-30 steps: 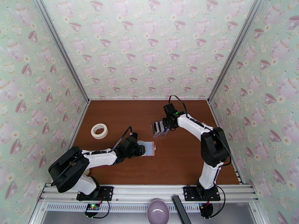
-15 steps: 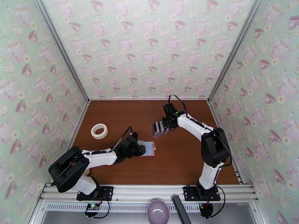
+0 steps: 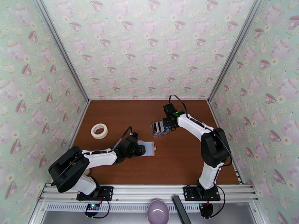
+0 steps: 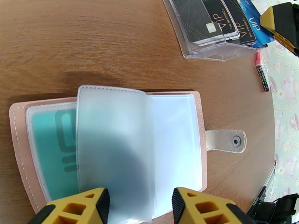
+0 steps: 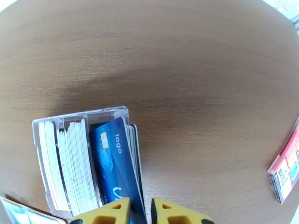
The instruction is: Put the credit cards into the card holder
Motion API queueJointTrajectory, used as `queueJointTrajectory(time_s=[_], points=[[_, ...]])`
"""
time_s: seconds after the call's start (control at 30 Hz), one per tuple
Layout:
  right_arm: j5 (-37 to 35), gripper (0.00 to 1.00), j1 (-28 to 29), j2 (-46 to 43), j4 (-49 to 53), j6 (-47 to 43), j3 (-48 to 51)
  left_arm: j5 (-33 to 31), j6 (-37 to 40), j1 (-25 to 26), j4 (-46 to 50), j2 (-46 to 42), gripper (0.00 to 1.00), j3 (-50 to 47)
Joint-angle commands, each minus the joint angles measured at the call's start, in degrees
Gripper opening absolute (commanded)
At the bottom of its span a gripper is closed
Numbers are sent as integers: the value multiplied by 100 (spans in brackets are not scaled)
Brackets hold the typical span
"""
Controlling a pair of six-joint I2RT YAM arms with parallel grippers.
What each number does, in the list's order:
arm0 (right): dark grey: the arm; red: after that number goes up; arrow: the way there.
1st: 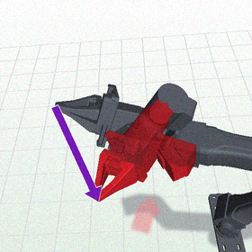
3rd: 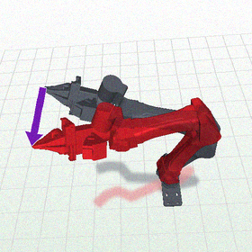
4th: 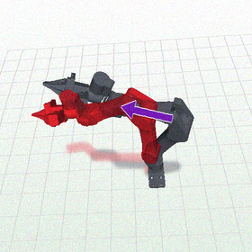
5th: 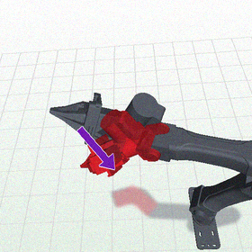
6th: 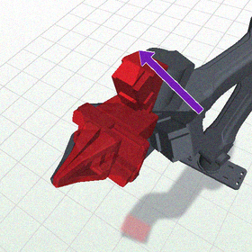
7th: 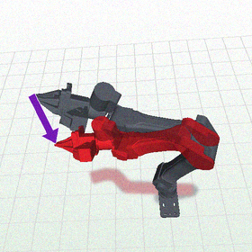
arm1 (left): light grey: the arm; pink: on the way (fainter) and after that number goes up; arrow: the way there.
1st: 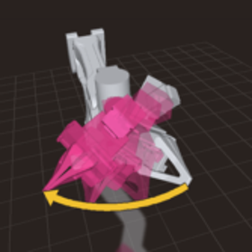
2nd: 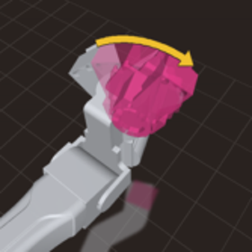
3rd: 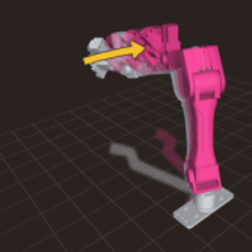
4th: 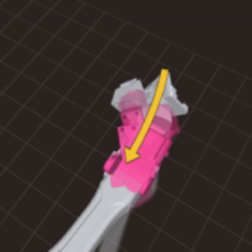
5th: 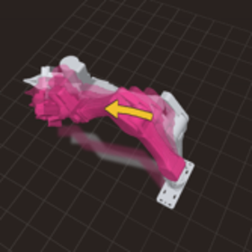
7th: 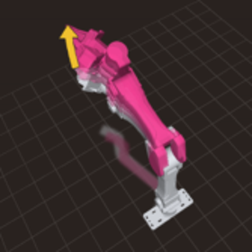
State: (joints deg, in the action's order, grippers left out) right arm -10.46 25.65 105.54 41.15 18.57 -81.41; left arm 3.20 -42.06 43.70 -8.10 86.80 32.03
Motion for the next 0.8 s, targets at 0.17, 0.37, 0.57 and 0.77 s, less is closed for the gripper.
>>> queueJointTrajectory(time_s=[0.17, 0.37, 0.57, 0.77], points=[[-132, 6, 19, 45, 138, -90, -174, 106, -109, 32, 449, 266, 51, -24], [35, 2, 15, -73, 123, -68, -154, 93, -109, 34, 475, 245, 51, -38], [535, 2, 13, -461, -7, 57, -63, 84, -105, 34, 574, 101, 51, -25], [711, 2, 28, -1179, -147, 294, 172, -127, 24, 16, 994, -269, 51, 65]])
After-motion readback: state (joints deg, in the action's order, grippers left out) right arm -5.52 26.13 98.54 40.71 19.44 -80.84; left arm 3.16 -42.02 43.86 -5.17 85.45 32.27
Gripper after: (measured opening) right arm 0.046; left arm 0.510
